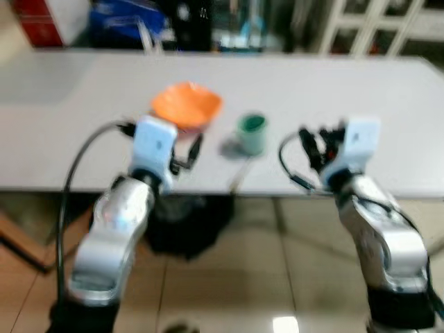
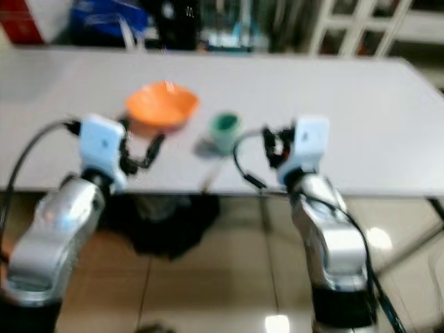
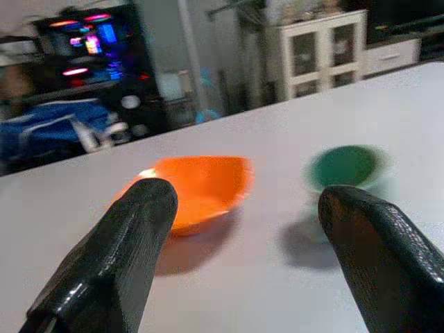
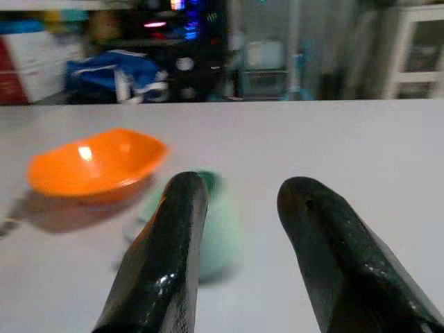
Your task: Setting the table
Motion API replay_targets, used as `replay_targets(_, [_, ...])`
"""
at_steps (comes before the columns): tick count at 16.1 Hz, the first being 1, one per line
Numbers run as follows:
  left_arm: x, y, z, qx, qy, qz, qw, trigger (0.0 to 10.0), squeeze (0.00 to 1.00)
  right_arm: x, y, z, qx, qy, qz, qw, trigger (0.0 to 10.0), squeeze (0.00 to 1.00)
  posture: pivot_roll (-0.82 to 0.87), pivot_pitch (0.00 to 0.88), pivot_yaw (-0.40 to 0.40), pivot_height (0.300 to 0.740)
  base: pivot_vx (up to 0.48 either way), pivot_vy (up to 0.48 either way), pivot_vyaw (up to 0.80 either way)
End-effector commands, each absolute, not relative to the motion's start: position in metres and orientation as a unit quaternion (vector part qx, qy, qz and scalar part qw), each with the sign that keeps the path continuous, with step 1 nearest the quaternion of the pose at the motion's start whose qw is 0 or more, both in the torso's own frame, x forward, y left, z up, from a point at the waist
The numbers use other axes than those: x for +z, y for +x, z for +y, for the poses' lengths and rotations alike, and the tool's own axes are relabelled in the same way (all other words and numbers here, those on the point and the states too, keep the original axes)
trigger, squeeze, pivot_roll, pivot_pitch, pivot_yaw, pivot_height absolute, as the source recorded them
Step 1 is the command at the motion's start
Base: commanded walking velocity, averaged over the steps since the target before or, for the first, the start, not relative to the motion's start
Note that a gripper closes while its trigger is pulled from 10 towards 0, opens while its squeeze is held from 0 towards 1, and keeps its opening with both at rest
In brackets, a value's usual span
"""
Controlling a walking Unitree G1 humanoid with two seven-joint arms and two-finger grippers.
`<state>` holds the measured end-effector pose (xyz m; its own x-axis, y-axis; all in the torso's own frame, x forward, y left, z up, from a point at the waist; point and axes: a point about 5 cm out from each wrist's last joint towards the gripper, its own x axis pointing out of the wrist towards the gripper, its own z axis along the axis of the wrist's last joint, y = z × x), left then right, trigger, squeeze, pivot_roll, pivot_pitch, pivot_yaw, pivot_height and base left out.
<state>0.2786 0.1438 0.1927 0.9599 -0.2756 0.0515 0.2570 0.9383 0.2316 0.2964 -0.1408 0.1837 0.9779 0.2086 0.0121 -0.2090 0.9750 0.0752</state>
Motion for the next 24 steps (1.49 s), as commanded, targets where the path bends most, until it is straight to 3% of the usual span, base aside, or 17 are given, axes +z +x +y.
replay_targets(1, [0.193,0.28,0.143,-0.137,0.108,-0.04,0.984,10.0,0.0,0.182,0.297,-0.145,0.107,0.037,0.004,0.994,10.0,0.0,-0.03,0.048,-0.014,0.74,0.48,0.0,0.0])
replay_targets(4, [0.193,0.28,0.144,-0.138,0.114,-0.039,0.983,10.0,0.0,0.186,0.303,-0.141,0.124,0.042,-0.002,0.991,10.0,0.0,-0.03,0.048,-0.015,0.74,0.48,0.0,0.0])
replay_targets(5, [0.195,0.28,0.145,-0.137,0.114,-0.041,0.983,10.0,0.0,0.188,0.305,-0.14,0.128,0.046,-0.005,0.991,10.0,0.21,-0.02,0.045,-0.017,0.74,0.48,0.0,0.0])
replay_targets(6, [0.197,0.279,0.147,-0.137,0.113,-0.043,0.983,10.0,0.0,0.19,0.306,-0.138,0.132,0.048,-0.009,0.99,10.0,0.75,-0.02,0.045,-0.017,0.74,0.48,0.0,0.0])
replay_targets(7, [0.196,0.279,0.148,-0.135,0.115,-0.042,0.983,10.0,0.0,0.191,0.307,-0.137,0.133,0.048,-0.009,0.99,10.0,0.78,-0.02,0.045,-0.017,0.74,0.48,0.0,0.0])
replay_targets(8, [0.195,0.279,0.15,-0.132,0.117,-0.041,0.983,10.0,0.0,0.192,0.308,-0.136,0.137,0.05,-0.011,0.989,10.0,1.0,-0.03,0.045,-0.022,0.74,0.48,0.0,0.0])
replay_targets(12, [0.2,0.278,0.145,-0.163,0.108,-0.056,0.979,10.0,0.0,0.196,0.315,-0.144,0.126,0.056,-0.006,0.99,10.0,1.0,-0.02,0.051,-0.017,0.74,0.35,0.0,0.0])
replay_targets(13, [0.202,0.275,0.141,-0.185,0.107,-0.065,0.975,10.0,0.0,0.195,0.317,-0.148,0.122,0.054,0.01,0.991,10.0,0.0,-0.03,0.054,-0.018,0.74,0.0,0.0,0.0])
replay_targets(17, [0.201,0.254,0.133,-0.298,0.12,-0.066,0.945,10.0,0.0,0.194,0.319,-0.166,0.151,0.039,0.085,0.984,10.0,0.0,-0.03,0.059,-0.033,0.74,0.0,0.0,0.0])
replay_targets(21, [0.2,0.244,0.128,-0.334,0.127,-0.058,0.932,10.0,0.0,0.21,0.319,-0.192,0.156,0.019,0.078,0.984,10.0,0.0,-0.04,0.063,-0.038,0.74,0.0,0.0,0.0])
replay_targets(22, [0.199,0.244,0.128,-0.334,0.127,-0.054,0.932,10.0,0.0,0.211,0.316,-0.197,0.169,0.026,0.093,0.981,10.0,1.0,-0.05,0.067,-0.038,0.74,0.0,0.0,0.0])
replay_targets(24, [0.194,0.241,0.126,-0.353,0.129,-0.043,0.926,10.0,0.0,0.205,0.304,-0.212,0.201,0.034,0.163,0.965,10.0,1.0,-0.06,0.064,-0.034,0.74,0.0,0.0,0.0])
